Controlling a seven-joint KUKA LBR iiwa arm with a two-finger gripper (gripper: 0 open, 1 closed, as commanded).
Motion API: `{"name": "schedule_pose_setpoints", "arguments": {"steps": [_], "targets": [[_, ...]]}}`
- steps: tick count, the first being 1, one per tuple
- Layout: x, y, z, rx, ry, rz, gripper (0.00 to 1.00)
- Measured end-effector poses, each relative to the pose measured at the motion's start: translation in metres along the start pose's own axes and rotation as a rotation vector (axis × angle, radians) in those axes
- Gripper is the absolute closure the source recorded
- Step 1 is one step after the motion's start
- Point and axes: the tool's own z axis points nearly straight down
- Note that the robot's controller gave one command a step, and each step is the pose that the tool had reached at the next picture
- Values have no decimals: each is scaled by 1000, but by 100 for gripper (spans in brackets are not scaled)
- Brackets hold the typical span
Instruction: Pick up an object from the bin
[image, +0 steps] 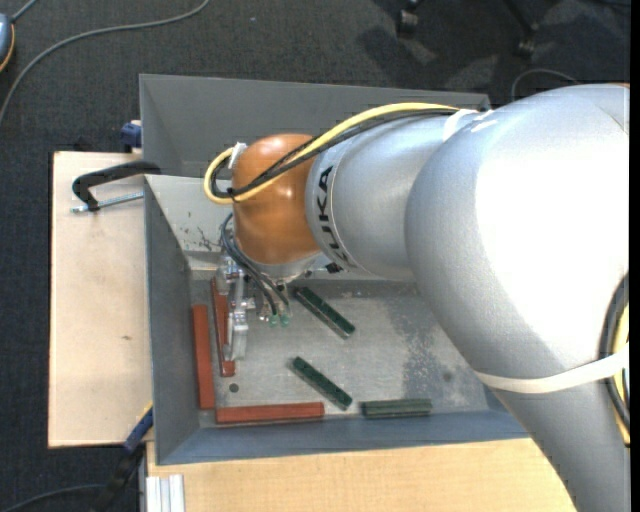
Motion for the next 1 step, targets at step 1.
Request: {"name": "schedule_pose_setpoints", "arguments": {"steps": [1], "targets": [[31, 20, 0, 1, 4, -130, 0]]}}
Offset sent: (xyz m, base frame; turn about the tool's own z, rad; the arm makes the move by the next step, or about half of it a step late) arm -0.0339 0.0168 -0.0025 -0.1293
